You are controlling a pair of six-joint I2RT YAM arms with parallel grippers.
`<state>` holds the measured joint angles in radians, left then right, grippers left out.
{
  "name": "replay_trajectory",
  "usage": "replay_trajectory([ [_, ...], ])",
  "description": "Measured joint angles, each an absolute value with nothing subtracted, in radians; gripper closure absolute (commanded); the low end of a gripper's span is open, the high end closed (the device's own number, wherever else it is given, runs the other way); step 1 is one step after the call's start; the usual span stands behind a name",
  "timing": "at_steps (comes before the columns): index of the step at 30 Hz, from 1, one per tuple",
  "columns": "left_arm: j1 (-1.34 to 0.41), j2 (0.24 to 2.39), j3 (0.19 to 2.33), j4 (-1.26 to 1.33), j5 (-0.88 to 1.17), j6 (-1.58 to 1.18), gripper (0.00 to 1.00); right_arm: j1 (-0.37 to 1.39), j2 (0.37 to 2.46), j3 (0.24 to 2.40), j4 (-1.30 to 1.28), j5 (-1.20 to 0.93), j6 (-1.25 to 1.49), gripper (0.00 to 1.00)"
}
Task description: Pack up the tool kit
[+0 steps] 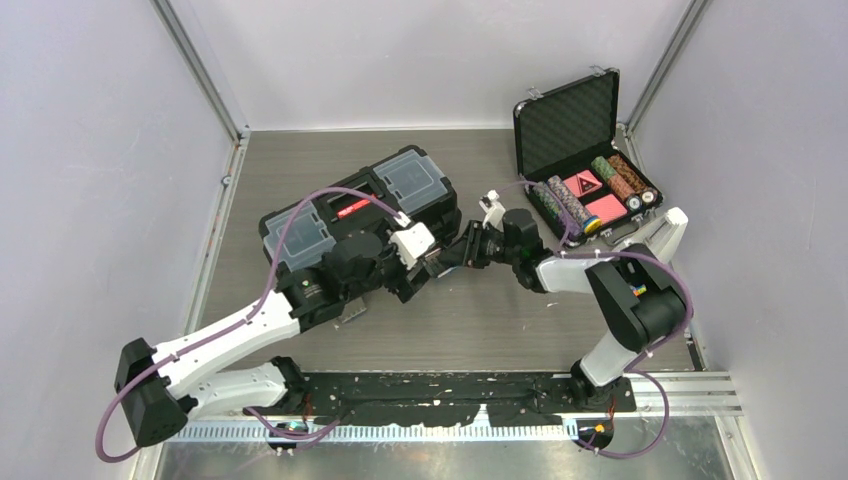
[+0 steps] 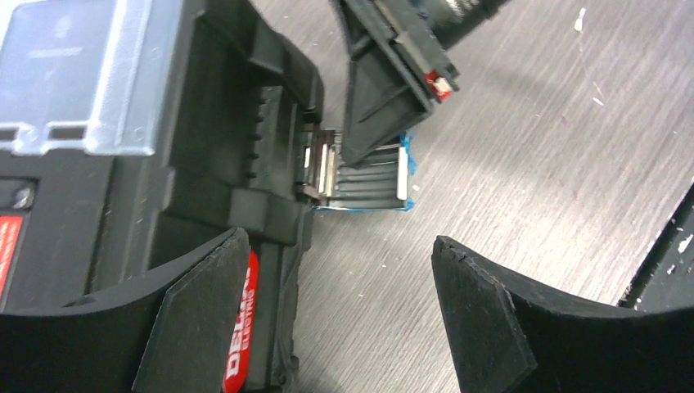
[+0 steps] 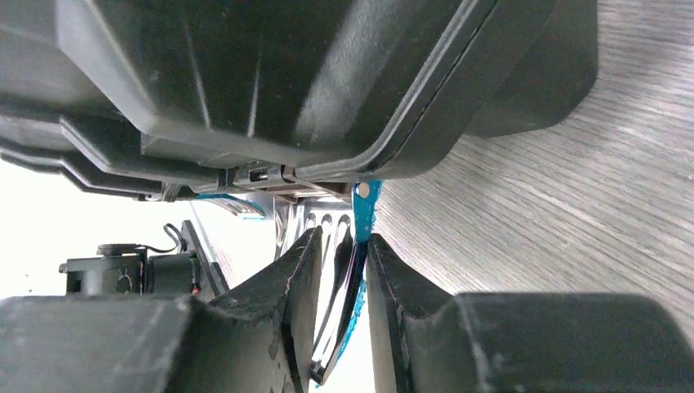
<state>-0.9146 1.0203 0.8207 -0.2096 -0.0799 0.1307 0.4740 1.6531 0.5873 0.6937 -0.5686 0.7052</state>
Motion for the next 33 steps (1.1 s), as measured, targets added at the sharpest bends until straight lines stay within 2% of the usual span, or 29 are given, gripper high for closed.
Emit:
replay_trajectory([
  [5, -0.967, 1.078, 0.834, -0.180, -0.041, 0.193, 0.17, 0.485, 1.590, 0.705, 0.357, -0.529, 0.684, 0.69],
  [11, -1.012, 1.145, 0.796, -0.055, -0.006, 0.276, 0.18, 0.488, 1.586, 0.823, 0.117, -0.507, 0.686, 0.69],
  [23, -1.068, 1.327, 0.708, 0.190, -0.147, 0.363, 0.38, 0.496, 1.586, 0.856, 0.046, -0.491, 0.693, 0.69],
  [30, -1.068, 1.412, 0.724, 0.229, -0.252, 0.396, 0.50, 0.496, 1.586, 0.857, 0.043, -0.490, 0.698, 0.68],
  [33, -1.068, 1.441, 0.736, 0.229, -0.281, 0.405, 0.59, 0.496, 1.584, 0.857, 0.041, -0.490, 0.700, 0.68],
])
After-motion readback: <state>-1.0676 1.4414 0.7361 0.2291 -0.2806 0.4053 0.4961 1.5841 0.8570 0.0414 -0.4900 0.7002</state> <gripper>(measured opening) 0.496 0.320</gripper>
